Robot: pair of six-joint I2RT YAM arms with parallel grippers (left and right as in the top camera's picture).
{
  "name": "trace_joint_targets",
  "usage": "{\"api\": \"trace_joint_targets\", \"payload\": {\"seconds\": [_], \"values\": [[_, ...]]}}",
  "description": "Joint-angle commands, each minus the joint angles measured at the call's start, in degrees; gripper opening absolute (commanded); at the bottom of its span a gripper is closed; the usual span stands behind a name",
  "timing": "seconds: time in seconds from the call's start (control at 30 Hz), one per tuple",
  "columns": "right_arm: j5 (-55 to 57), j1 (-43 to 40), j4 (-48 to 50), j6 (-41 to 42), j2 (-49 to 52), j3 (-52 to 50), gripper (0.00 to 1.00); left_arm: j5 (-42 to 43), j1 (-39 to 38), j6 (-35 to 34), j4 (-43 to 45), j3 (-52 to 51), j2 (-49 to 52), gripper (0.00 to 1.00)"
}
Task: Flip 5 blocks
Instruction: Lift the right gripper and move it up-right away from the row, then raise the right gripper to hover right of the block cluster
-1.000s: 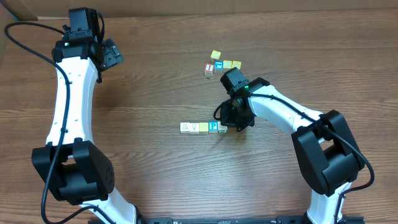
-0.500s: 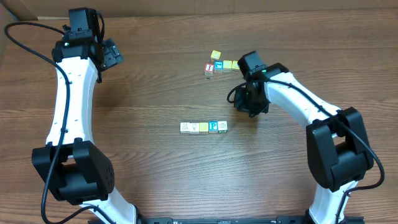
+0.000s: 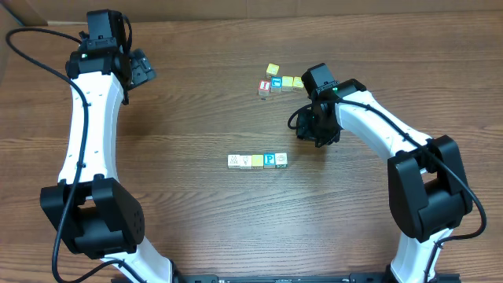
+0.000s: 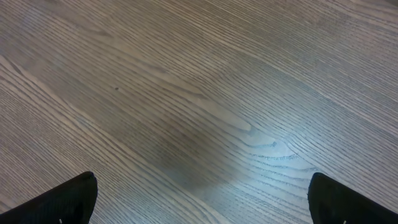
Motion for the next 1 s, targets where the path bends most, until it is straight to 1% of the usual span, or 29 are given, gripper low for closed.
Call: {"api": "trace_joint_targets", "payload": {"seconds": [0.0, 0.1, 0.13, 0.2, 0.23, 0.27, 0.63, 0.67, 0.7, 0.73, 0.77, 0.83, 0.87, 0.97], "values": [[0.5, 0.0, 0.1, -0.3, -2.1, 1.2, 0.49, -0.8, 0.2, -1.3, 0.1, 1.0, -0.9, 1.0], [0.5, 0.0, 0.0, -0.3, -2.1, 1.2, 0.6, -0.8, 0.2, -1.3, 0.1, 1.0, -0.9, 1.0], [0.5, 0.0, 0.0, -0.3, -2.1, 1.2, 0.68, -0.8, 0.2, -1.3, 0.0, 1.0, -0.9, 1.0], [0.5, 0.0, -0.1, -0.3, -2.1, 1.2, 0.88, -0.8, 0.2, -1.3, 0.0, 1.0, -0.9, 1.0], [0.5, 0.0, -0.2, -0.3, -2.1, 1.2, 0.96, -0.8, 0.2, -1.3, 0.0, 1.0, -0.9, 1.0], [0.5, 0.0, -0.2, -0.3, -2.1, 1.2, 1.0, -0.8, 0.2, -1.3, 0.0, 1.0, -0.9, 1.0], [0.5, 0.0, -0.3, -0.3, -2.1, 1.2, 1.0, -0.8, 0.2, -1.2, 0.0, 1.0, -0.9, 1.0], [0.5, 0.0, -0.3, -0.3, -2.1, 1.2, 0.94, -0.8, 0.2, -1.2, 0.1, 1.0, -0.9, 1.0], [0.5, 0.0, -0.2, -0.3, -2.1, 1.2, 0.82, -0.8, 0.2, -1.3, 0.0, 1.0, -0.9, 1.0], [0.5, -0.1, -0.2, -0.3, -2.1, 1.2, 0.75, -0.8, 0.2, -1.3, 0.1, 1.0, -0.9, 1.0], [0.5, -0.2, 0.0, -0.3, -2.1, 1.2, 0.6, -0.8, 0.2, -1.3, 0.0, 1.0, -0.9, 1.0], [0.5, -0.4, 0.0, -0.3, -2.1, 1.3, 0.16, -0.8, 0.2, -1.3, 0.0, 1.0, -0.9, 1.0], [0.4, -0.6, -0.3, -0.3, -2.1, 1.3, 0.04, -0.8, 0.2, -1.3, 0.1, 1.0, -0.9, 1.0], [0.3, -1.2, -2.9, -0.3, -2.5, 1.3, 0.04, -0.8, 0.2, -1.3, 0.1, 1.0, -0.9, 1.0]]}}
